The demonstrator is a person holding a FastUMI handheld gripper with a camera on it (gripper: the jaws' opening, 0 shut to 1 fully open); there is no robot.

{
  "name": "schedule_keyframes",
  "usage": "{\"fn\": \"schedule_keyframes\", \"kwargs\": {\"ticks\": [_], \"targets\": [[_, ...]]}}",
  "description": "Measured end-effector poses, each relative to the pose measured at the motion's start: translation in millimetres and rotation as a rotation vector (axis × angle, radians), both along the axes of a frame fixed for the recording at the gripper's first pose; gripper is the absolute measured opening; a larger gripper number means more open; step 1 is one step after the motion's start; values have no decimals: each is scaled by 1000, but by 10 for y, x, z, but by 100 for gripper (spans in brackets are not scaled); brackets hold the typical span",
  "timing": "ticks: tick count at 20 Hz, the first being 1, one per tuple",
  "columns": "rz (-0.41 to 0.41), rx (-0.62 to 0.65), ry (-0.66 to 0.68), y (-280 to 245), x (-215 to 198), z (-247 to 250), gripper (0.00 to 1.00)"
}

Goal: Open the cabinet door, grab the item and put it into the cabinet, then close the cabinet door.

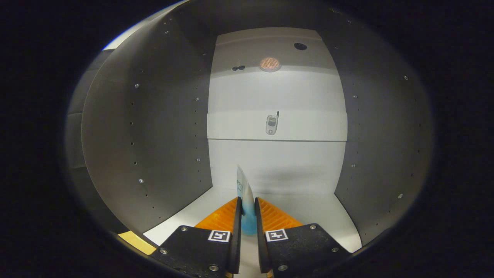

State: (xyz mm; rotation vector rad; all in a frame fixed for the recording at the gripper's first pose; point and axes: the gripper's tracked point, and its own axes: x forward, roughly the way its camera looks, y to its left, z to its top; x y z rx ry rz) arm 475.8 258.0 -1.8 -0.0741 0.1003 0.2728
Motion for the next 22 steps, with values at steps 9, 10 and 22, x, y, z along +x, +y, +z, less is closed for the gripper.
{"fn": "schedule_keyframes", "kwargs": {"ticks": [9, 10, 22], "targets": [[-23, 15, 28, -48, 20, -126, 19], [-30, 21, 26, -75, 26, -115, 19], [-98, 51, -45, -273, 67, -3, 87]]}}
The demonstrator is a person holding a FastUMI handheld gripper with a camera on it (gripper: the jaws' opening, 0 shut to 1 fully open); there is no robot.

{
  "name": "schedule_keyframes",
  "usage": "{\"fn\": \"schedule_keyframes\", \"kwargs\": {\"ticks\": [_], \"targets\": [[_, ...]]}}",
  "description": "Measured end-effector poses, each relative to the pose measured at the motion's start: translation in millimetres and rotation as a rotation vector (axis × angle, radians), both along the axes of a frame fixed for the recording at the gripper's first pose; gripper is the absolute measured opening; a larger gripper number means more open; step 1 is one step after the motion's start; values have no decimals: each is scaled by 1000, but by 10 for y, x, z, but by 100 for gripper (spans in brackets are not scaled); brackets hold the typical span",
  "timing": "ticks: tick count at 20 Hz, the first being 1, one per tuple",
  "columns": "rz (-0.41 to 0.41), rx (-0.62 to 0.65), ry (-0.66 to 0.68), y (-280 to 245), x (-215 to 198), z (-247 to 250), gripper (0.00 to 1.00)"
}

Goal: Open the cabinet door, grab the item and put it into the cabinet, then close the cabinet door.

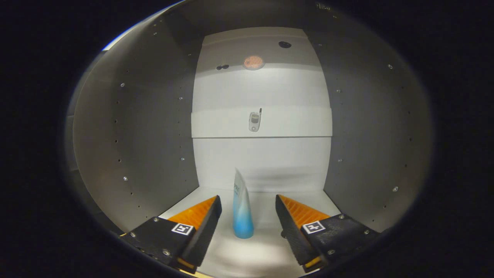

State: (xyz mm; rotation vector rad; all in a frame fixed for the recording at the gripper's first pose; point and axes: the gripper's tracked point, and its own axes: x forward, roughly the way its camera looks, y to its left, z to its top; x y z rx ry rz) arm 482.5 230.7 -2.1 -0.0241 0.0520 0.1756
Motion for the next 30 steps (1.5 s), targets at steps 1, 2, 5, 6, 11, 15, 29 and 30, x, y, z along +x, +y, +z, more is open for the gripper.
{"fn": "schedule_keyframes", "kwargs": {"ticks": [1, 2, 5, 6, 11, 15, 29, 30], "targets": [[-12, 12, -17, -38, -19, 33, 92], [-18, 30, -35, -62, -53, 82, 93], [-45, 69, -97, -139, -200, 274, 93], [-49, 81, -129, -144, -283, 385, 93], [-87, 67, -248, -155, -695, 845, 93], [-51, -1, -247, 56, -1158, 860, 93], [288, -53, -108, 293, -3367, -747, 95], [317, -36, -82, 273, -3554, -949, 95]]}}
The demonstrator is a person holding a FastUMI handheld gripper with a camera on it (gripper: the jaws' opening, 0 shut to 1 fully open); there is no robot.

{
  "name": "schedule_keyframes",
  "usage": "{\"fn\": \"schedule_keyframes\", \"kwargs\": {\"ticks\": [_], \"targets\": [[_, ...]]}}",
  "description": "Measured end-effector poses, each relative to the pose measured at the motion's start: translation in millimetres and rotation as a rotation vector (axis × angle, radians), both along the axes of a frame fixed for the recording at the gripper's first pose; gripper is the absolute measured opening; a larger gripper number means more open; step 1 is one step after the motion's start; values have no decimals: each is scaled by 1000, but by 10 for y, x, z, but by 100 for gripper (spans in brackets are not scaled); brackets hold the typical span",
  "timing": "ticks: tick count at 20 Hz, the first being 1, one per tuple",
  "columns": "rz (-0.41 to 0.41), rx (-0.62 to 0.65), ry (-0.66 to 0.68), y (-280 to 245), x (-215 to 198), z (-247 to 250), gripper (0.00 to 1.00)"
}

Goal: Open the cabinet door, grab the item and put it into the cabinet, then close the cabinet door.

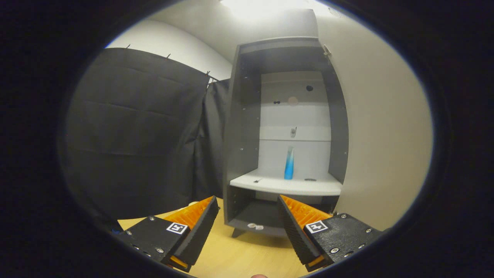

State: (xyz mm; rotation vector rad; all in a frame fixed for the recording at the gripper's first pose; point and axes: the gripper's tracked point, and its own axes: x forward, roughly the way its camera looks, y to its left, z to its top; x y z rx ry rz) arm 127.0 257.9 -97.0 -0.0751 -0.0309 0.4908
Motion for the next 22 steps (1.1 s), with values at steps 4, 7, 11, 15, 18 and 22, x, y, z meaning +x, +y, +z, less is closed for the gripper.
{"fn": "schedule_keyframes", "kwargs": {"ticks": [4, 7, 11, 15, 18, 22], "targets": [[98, 0, 105, -148, -724, -651, 95], [122, 24, 135, -334, -1090, -892, 95], [118, 52, 126, -632, -1373, -824, 95], [23, 14, 36, -1129, -1454, -525, 95], [-54, 4, -25, -1553, -1444, -243, 95], [-136, 64, -105, -2023, -1503, 348, 93]]}}
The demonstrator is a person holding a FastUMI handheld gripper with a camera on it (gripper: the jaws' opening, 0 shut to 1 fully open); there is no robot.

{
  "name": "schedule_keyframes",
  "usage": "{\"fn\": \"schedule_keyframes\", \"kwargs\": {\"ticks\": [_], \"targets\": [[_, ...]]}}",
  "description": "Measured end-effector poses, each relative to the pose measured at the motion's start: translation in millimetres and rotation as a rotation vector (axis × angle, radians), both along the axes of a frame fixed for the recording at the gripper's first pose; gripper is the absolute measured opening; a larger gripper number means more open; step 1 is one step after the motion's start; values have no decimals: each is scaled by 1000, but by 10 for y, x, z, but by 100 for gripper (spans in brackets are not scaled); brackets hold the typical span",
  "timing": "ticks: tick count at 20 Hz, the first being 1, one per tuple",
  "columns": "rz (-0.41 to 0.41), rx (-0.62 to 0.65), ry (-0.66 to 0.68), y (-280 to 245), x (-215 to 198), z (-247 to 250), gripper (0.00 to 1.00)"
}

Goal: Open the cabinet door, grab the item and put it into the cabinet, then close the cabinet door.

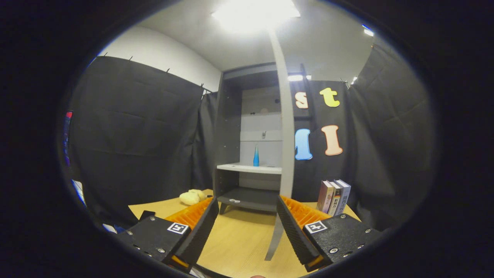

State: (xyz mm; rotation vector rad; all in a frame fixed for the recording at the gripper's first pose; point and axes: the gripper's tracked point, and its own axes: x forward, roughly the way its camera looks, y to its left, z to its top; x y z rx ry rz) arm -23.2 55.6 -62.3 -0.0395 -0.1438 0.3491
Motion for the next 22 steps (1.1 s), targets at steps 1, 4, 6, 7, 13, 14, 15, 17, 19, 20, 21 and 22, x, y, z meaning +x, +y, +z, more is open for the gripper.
{"fn": "schedule_keyframes", "kwargs": {"ticks": [1, 4, 6, 7, 13, 14, 15, 17, 19, 20, 21, 22], "targets": [[-30, 17, -18, -155, -1, 116, 94], [-101, 70, -71, -465, 62, 445, 94], [-109, 103, -63, -543, 145, 504, 94], [-96, 120, -54, -525, 185, 521, 94], [129, 193, 46, 98, 223, 426, 93], [148, 184, 61, 246, 207, 385, 93], [119, 153, 33, 232, 212, 441, 94], [49, 63, 4, 264, 305, 399, 95], [41, 31, -9, 401, 292, 379, 95], [61, 43, -9, 473, 268, 387, 95], [87, 60, -3, 547, 243, 388, 95], [111, 76, 6, 616, 228, 391, 95]]}}
